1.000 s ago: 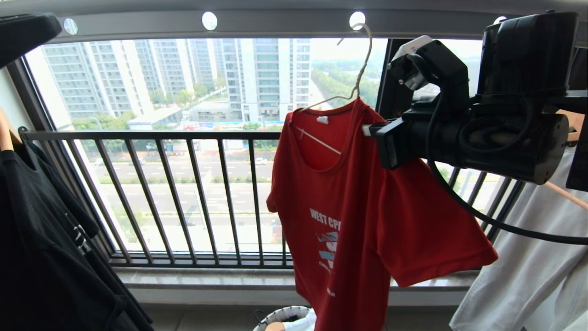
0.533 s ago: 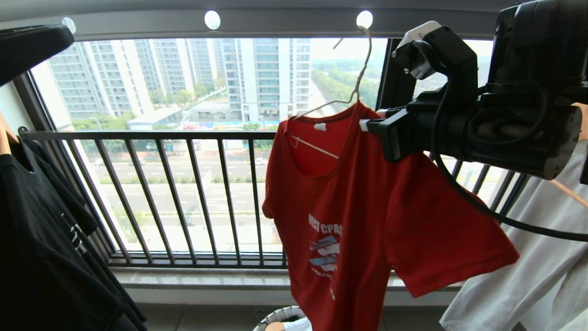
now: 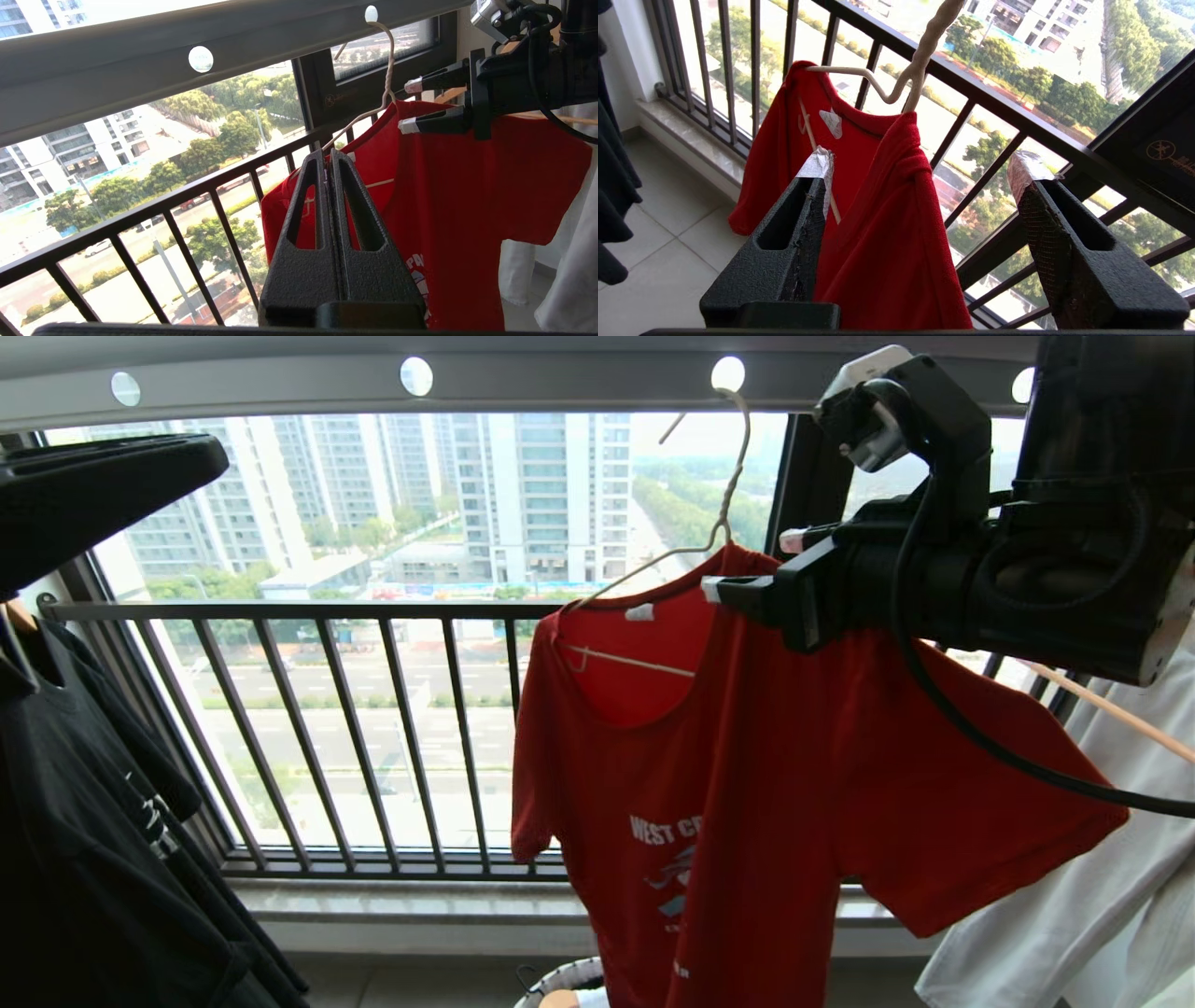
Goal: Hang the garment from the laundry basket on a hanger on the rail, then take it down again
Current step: Hang the clothes rack on the clothesline, then take the clothes off the clothes rack
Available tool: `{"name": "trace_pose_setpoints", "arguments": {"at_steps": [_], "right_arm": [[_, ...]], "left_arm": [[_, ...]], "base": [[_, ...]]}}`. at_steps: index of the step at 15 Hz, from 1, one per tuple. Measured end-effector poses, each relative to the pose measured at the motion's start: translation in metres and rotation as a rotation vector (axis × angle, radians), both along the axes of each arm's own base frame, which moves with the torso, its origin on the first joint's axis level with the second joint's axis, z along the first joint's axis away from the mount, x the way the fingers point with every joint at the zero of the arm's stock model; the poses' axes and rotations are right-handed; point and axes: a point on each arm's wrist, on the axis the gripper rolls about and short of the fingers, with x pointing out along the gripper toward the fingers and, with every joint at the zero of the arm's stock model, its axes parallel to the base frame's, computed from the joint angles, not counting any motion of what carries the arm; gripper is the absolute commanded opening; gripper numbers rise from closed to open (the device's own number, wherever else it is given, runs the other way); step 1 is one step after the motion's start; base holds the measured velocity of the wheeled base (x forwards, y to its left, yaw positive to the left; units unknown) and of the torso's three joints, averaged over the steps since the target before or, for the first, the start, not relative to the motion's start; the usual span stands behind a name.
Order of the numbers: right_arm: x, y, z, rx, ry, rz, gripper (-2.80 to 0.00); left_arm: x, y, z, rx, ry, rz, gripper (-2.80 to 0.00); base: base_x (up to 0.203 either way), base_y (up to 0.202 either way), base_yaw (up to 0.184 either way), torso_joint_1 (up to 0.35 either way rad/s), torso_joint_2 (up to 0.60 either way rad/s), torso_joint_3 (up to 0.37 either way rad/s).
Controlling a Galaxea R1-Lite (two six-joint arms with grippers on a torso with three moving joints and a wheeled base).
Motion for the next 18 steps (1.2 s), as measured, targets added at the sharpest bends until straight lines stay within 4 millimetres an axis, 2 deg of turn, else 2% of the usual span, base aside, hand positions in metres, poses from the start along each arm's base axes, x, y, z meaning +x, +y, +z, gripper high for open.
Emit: {"name": "trace_pose_setpoints", "arguments": {"at_steps": [9, 10, 15, 18], "right_arm": [[0.022, 0.017, 0.028, 0.075, -0.102, 0.073, 0.00], [0.026, 0.020, 0.028, 0.076, -0.103, 0.073, -2.80], [0.035, 0.027, 0.022, 0.064, -0.086, 0.074, -2.80], [0.035, 0.026, 0.023, 0.063, -0.088, 0.072, -2.80]], "left_arm": [[0.005, -0.003, -0.003, 0.009, 0.016, -0.007, -2.80], [0.005, -0.004, -0.003, 0.010, 0.018, -0.007, -2.80], [0.010, -0.007, -0.007, 0.021, 0.039, -0.013, -2.80], [0.015, -0.015, -0.012, 0.027, 0.070, -0.051, -2.80]], "base": [[0.000, 0.000, 0.000, 0.000, 0.00, 0.000], [0.000, 0.000, 0.000, 0.000, 0.00, 0.000], [0.000, 0.000, 0.000, 0.000, 0.00, 0.000], [0.000, 0.000, 0.000, 0.000, 0.00, 0.000]]}}
